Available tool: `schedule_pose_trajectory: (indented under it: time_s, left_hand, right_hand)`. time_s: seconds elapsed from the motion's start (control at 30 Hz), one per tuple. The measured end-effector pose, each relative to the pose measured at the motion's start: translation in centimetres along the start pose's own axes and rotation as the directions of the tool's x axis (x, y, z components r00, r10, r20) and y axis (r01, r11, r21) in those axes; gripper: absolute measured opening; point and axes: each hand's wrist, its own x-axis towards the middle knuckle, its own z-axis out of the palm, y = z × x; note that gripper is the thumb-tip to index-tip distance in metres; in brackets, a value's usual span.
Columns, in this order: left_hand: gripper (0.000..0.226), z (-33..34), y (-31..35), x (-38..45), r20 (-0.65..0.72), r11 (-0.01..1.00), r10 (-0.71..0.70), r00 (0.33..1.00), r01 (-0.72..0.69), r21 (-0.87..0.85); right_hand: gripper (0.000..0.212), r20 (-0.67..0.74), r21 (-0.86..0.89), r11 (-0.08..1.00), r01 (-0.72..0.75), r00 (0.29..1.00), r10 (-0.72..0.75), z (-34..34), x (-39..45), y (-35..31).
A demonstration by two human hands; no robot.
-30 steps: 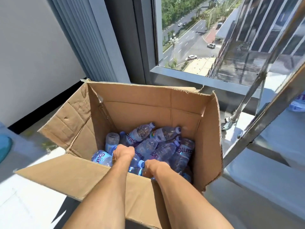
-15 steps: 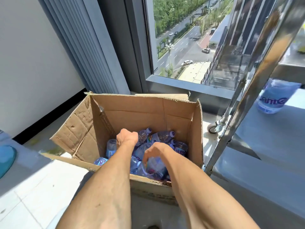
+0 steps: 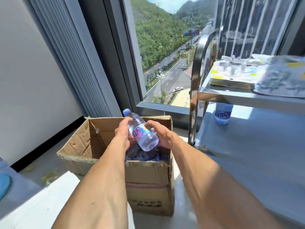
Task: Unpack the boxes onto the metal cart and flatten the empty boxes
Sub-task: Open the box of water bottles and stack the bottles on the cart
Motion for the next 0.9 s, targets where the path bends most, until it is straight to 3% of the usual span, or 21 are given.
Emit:
schedule_pose_trajectory:
  time_s: [0.1,0.17,0.23,0.3,0.37,0.5,0.6,0.73,0.9]
  left_hand:
    - [0.041,-0.2,-2.1,-2.4,0.068,0.986,-0.005,0.998,-0.006,0.167]
    - [0.055,-0.1,-3.6,-4.0,0.190,0.976,-0.065,0.980,0.022,0.218]
    - [0.069,0.5,-5.0,-5.1,0.294,0.972,-0.137,0.946,0.071,0.226]
    - [0.060,1.0,-6.3,-5.9,0.360,0.969,-0.170,0.917,0.090,0.228]
    - [0.053,1.5,-7.3,-6.4,0.391,0.967,-0.182,0.902,0.093,0.238]
    - [0.062,3.1,-8.8,-7.5,0.427,0.954,-0.220,0.877,0.103,0.280]
    - [0.049,5.3,-9.1,-8.2,0.446,0.964,-0.204,0.871,0.101,0.244]
    - [0.044,8.6,-8.9,-9.0,0.508,0.940,-0.203,0.837,0.021,0.341]
    - [0.047,12.0,-9.4,-9.7,0.521,0.843,-0.179,0.835,-0.143,0.518]
  right_hand:
    - [0.063,-0.268,-0.039,0.982,0.185,0.945,-0.189,-1.3,-0.9,-0.4]
    - [0.070,-0.221,-0.004,0.973,0.232,0.949,-0.227,-2.2,-1.8,-1.4]
    - [0.069,-0.160,-0.146,0.965,0.219,0.957,-0.241,-2.7,-3.0,-2.3]
    - [0.065,-0.160,-0.380,0.907,0.182,0.953,-0.258,-3.7,-3.6,-2.2]
    - [0.055,-0.165,-0.493,0.863,0.113,0.961,-0.220,-4.6,-4.4,-1.7]
    - [0.031,-0.291,-0.356,0.928,0.107,0.931,-0.219,-6.5,-5.4,-0.1]
    - [0.037,-0.413,-0.346,0.933,0.097,0.877,-0.245,-8.1,-6.2,-0.1]
    - [0.039,-0.496,-0.396,0.909,0.133,0.802,-0.333,-10.5,-7.4,-0.2]
    - [0.037,-0.527,-0.293,0.949,0.111,0.810,-0.258,-13.2,-8.7,0.6]
